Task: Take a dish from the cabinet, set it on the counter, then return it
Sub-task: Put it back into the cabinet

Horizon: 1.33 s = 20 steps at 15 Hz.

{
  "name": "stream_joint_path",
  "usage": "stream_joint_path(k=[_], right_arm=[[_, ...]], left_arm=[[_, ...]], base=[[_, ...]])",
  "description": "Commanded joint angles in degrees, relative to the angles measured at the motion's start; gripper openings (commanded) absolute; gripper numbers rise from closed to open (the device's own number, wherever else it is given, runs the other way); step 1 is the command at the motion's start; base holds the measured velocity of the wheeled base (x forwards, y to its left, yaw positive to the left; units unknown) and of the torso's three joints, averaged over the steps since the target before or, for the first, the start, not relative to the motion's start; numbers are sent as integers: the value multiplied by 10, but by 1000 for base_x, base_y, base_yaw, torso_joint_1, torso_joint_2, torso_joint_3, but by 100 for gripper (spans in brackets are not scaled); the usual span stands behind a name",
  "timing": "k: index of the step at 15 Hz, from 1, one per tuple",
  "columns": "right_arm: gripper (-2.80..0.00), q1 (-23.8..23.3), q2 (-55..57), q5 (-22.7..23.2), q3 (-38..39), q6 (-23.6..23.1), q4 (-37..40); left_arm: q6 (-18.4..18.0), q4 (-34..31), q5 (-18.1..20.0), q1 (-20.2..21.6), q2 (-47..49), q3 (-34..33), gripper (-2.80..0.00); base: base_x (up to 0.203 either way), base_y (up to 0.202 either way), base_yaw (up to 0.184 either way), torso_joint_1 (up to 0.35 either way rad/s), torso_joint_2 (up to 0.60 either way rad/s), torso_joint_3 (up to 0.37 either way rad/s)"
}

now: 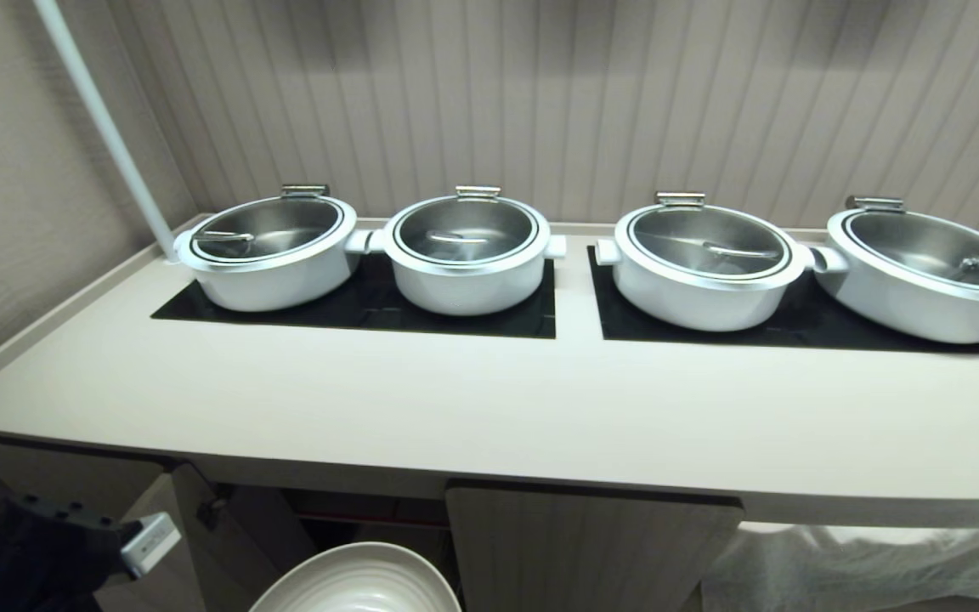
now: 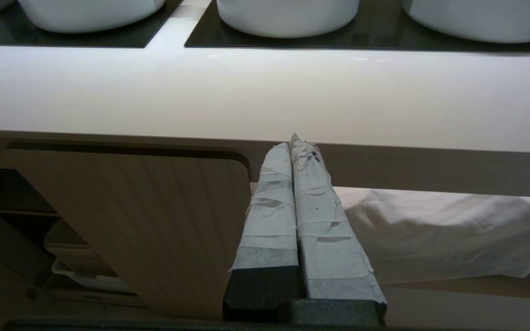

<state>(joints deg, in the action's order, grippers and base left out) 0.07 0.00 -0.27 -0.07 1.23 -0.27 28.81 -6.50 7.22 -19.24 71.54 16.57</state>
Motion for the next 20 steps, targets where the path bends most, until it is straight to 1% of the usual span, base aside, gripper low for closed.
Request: stream_joint_path(k=[1,8,20], right_arm=[[-280,0,0,0,0,0,0],[-280,0,1,0,1,1,0],[-280,0,1,0,0,4,0]], left_arm=[[3,0,1,0,-1,2,-280],[4,0,2,0,0,0,-280],[5,-1,3,1,0,0,-280]], base=[[0,0,0,0,0,0],[0,0,0,-35,73,43],[0,0,0,-75,163,79]])
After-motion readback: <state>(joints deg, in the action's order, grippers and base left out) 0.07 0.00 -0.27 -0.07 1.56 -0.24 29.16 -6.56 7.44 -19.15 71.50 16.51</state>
